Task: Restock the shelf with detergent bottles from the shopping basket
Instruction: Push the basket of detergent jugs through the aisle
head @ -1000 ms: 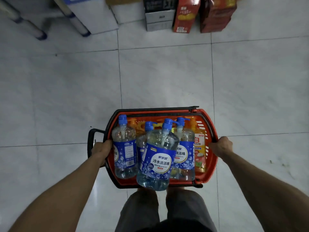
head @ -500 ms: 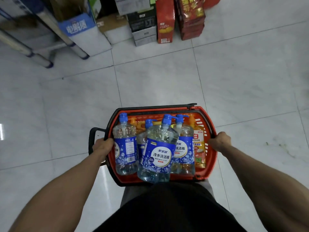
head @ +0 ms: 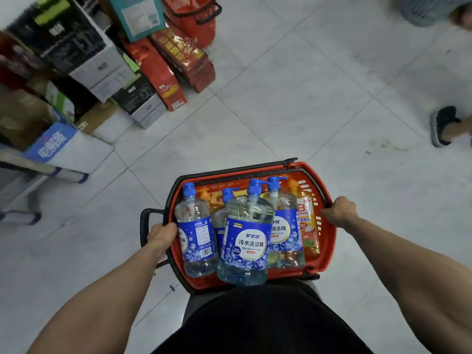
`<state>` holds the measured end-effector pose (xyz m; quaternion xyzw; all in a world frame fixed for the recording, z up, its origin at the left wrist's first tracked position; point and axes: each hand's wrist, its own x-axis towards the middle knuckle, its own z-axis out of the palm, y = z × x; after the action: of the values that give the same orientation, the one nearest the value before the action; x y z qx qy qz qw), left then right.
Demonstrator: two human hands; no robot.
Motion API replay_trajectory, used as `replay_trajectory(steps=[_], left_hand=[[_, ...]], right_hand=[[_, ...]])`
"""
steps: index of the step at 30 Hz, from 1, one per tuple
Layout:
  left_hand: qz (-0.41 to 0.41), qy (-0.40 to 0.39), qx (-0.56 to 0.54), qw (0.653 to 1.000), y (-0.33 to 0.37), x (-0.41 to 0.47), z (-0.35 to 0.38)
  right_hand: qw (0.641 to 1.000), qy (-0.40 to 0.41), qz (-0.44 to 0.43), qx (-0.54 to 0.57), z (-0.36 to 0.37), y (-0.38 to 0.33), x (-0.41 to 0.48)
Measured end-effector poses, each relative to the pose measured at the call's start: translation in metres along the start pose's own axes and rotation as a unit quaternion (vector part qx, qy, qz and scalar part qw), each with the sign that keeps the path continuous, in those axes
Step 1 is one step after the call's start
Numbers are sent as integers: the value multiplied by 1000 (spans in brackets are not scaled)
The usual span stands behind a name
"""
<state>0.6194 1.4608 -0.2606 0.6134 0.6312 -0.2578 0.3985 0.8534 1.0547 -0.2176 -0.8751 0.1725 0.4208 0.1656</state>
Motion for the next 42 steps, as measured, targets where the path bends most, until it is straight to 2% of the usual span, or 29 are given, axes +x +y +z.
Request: replay_trajectory(steps=[8,12,20,26,32,42], left_hand=[[122,-28,185,975,73,-28,38],[168,-51,269,947,94,-49,88],[248,-86,414,872,112,-141,225],[314,-107,514,791,106,-217,325],[381,-126,594,697,103,-284,428],[459,-167,697,525,83,-395,623]], right_hand=[[982,28,131,133,42,150,-67],[962,30,184,201,75,227,-92],[893,48,280,348,133,373,-148],[835,77,354,415,166,463,-187],[755,104,410,501,193,512,-232],[578,133,508,624,226,556,-270]])
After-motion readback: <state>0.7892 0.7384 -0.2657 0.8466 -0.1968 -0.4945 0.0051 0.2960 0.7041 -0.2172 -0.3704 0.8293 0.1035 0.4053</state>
